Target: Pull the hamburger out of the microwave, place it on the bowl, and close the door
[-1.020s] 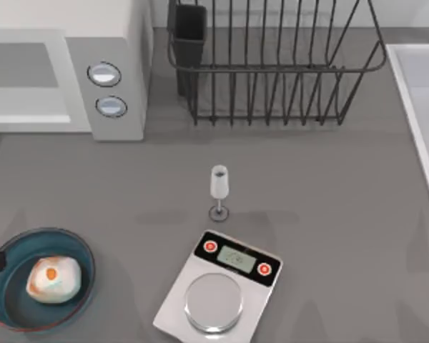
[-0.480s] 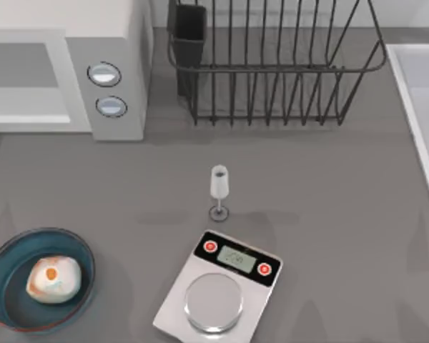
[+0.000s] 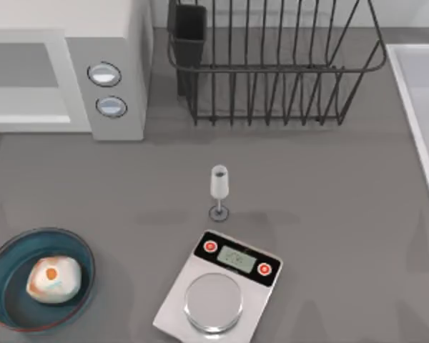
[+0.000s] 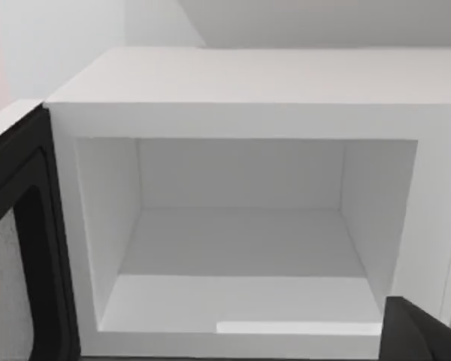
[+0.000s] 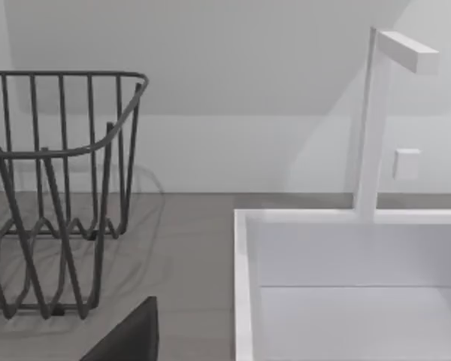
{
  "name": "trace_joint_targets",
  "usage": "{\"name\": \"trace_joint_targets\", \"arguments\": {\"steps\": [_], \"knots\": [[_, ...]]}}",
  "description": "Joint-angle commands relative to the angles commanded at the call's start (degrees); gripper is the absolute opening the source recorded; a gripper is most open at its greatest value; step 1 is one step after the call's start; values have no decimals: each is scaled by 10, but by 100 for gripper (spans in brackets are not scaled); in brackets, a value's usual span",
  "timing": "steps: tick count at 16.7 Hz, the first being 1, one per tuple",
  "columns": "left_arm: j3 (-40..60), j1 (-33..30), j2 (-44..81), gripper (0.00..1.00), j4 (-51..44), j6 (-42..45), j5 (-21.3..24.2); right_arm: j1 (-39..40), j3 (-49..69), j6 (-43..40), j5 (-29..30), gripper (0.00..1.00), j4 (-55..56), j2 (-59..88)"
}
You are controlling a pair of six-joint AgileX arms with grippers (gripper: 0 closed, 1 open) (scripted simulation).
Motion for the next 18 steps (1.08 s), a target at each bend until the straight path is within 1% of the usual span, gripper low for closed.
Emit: {"name": "trace_joint_targets", "arguments": {"steps": [2,6,13,18], "knots": [[9,16,10,0,1,0,16,0,0,0,0,100,0,0],[8,16,6,0,-1,1,16,0,0,0,0,100,0,0],[5,62,-94,0,-98,-1,61,0,0,0,0,100,0,0],[7,61,-93,0,-99,0,61,0,0,0,0,100,0,0]]}}
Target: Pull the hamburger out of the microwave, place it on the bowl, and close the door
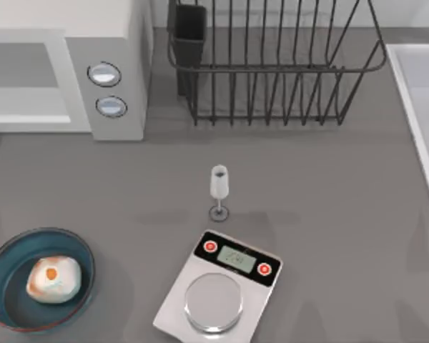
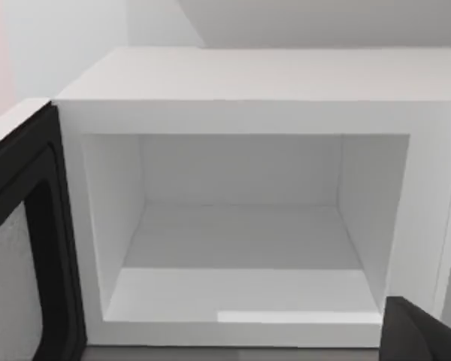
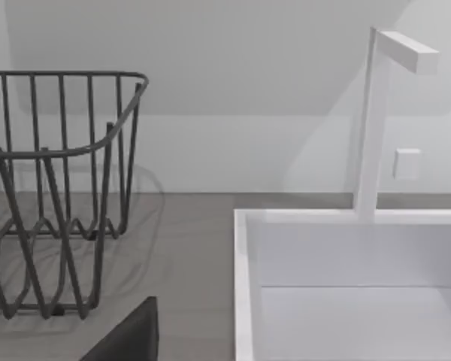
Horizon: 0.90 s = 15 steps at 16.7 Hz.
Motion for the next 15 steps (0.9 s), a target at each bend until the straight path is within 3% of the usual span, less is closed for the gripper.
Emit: {"name": "trace_joint_targets", "arguments": {"steps": [3,7,15], "knots": [[36,19,37,0,-20,26,8,0,0,0,0,100,0,0],[154,75,171,0,-84,109,31,0,0,0,0,100,0,0],[487,213,641,0,-262,342,73,0,0,0,0,100,0,0]]}}
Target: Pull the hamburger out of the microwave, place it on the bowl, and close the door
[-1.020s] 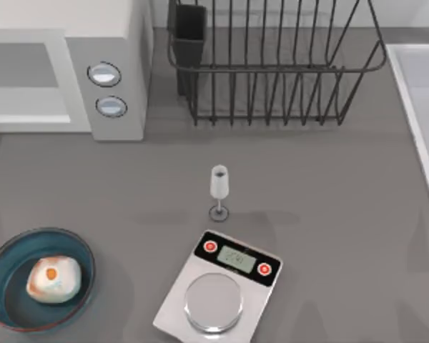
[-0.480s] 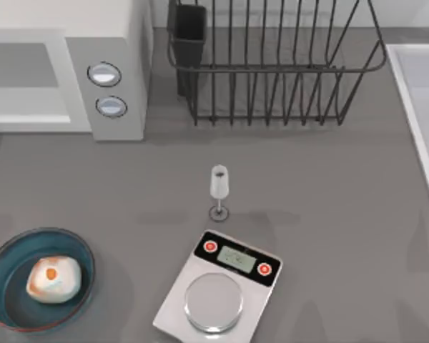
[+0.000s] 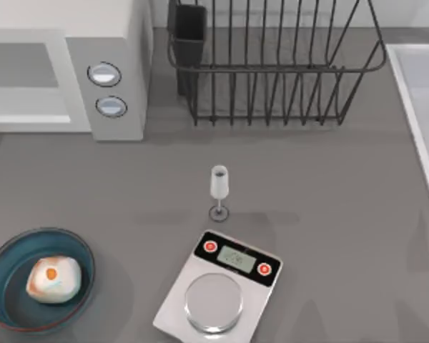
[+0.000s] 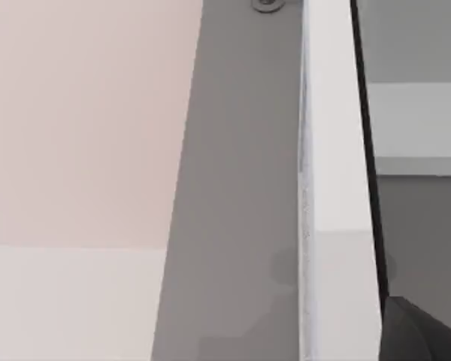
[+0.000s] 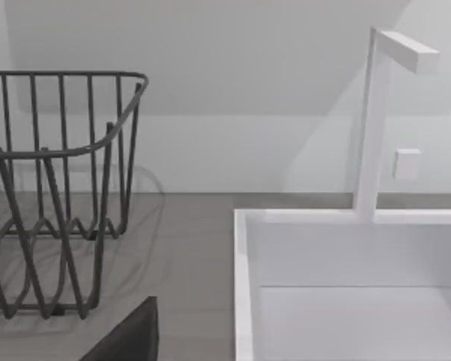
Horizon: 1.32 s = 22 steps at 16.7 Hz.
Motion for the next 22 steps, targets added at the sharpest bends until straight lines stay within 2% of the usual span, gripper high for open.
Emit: {"name": "trace_joint_targets", "arguments": {"steps": [5,9,17,22], "knots": [[176,60,249,0,-94,125,8,0,0,0,0,100,0,0],[252,83,343,0,-134,180,8,0,0,0,0,100,0,0],[251,83,355,0,-129,186,8,0,0,0,0,100,0,0],[175,85,390,0,-12,188,8,0,0,0,0,100,0,0]]}}
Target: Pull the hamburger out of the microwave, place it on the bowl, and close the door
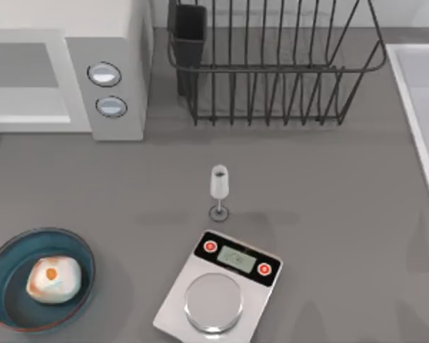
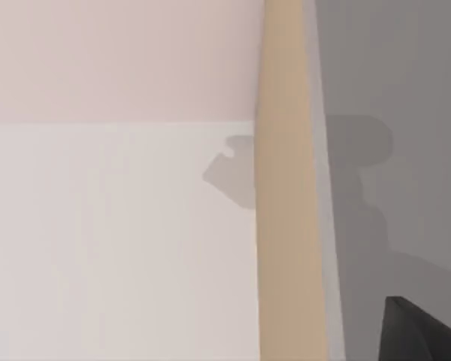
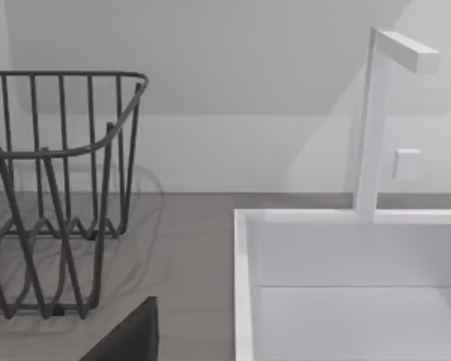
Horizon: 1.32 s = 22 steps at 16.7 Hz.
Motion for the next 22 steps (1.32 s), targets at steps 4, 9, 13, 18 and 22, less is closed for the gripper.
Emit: {"name": "trace_joint_targets", "arguments": {"steps": [4,9,13,18,22], "knots": [[-60,2,29,0,85,2,1,0,0,0,0,100,0,0],[-66,0,29,0,90,1,1,0,0,0,0,100,0,0],[-108,-21,-9,0,113,-22,-9,0,0,0,0,100,0,0],[-245,-77,-110,0,174,-84,-37,0,0,0,0,100,0,0],[-287,-99,-149,0,198,-108,-47,0,0,0,0,100,0,0]]}}
